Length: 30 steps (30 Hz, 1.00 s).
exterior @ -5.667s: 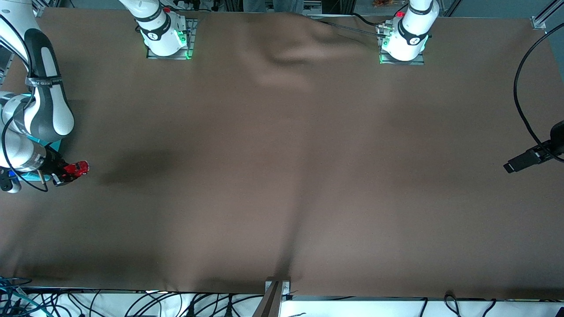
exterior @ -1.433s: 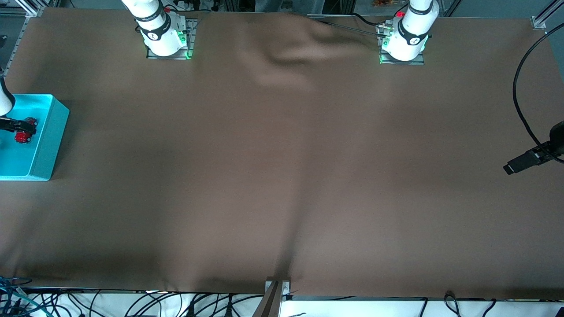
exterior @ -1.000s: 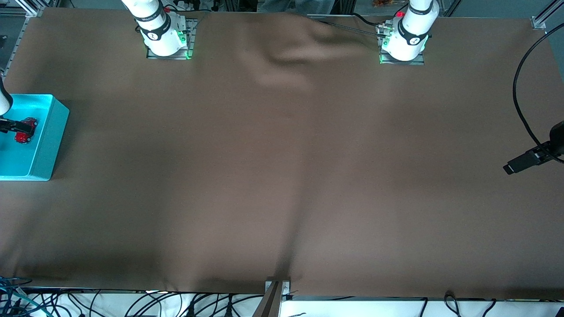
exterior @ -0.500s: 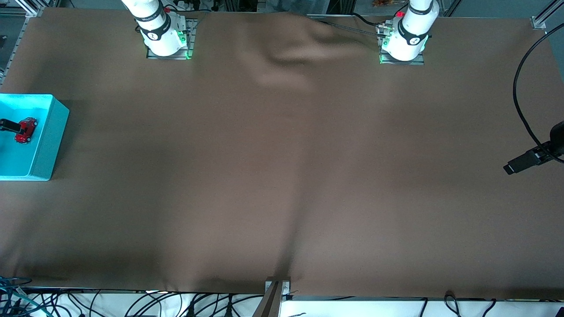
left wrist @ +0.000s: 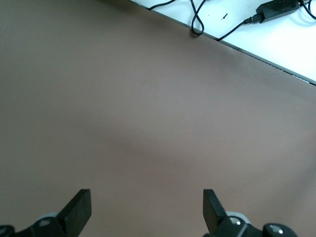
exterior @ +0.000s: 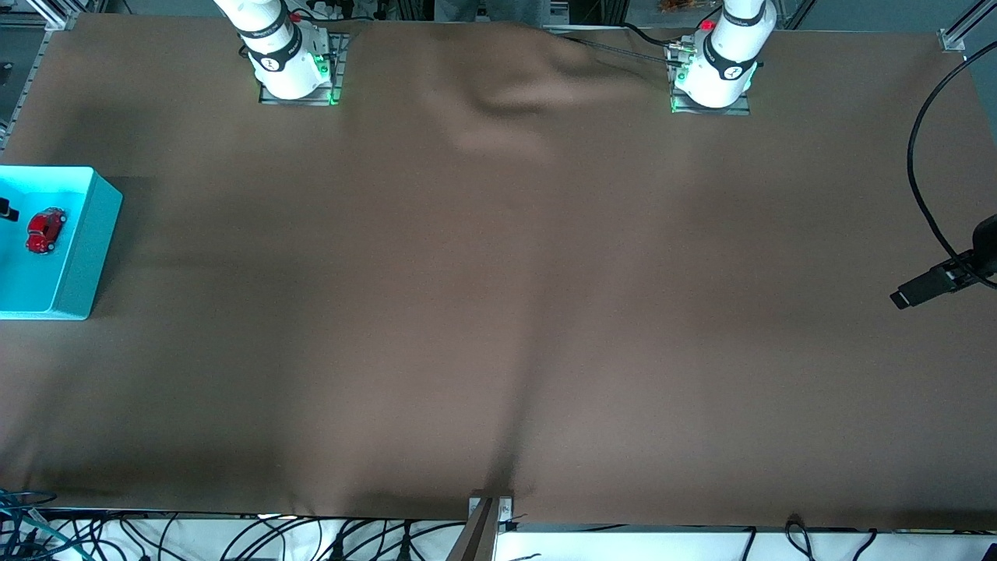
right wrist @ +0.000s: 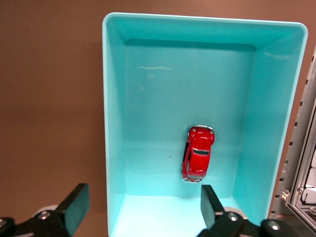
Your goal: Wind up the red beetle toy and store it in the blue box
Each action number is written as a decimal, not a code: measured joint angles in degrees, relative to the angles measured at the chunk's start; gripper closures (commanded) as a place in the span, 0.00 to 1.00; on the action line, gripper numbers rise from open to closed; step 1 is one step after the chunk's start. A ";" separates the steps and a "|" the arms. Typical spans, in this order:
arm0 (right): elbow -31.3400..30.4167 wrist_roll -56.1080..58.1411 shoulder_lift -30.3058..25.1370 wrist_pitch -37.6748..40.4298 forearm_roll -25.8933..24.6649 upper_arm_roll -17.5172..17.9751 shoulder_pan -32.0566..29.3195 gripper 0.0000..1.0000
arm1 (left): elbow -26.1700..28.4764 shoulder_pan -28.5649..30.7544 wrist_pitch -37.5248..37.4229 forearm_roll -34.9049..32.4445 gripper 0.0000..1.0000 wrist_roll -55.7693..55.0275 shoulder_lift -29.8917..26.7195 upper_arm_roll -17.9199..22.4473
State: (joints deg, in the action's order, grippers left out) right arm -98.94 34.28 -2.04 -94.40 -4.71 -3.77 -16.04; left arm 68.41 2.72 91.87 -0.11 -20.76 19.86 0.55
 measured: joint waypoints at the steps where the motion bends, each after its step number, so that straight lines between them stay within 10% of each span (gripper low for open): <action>1: 0.00 -1.19 -0.36 0.46 0.01 0.00 0.82 0.00 | 0.00 0.00 0.00 0.00 0.00 0.00 0.00 0.00; 19: 2.29 -22.31 -2.49 6.55 0.08 0.65 15.02 0.00 | 0.00 0.06 0.07 0.00 0.00 0.00 0.00 0.00; 30: 4.14 -30.22 -0.64 6.66 0.18 6.99 16.34 0.00 | 0.00 0.06 0.09 0.00 0.00 0.00 0.00 0.00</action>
State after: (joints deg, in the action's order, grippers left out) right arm -94.80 4.06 -2.68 -87.74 -4.52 3.21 0.30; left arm 68.41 2.79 91.96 -0.11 -20.76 19.86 0.55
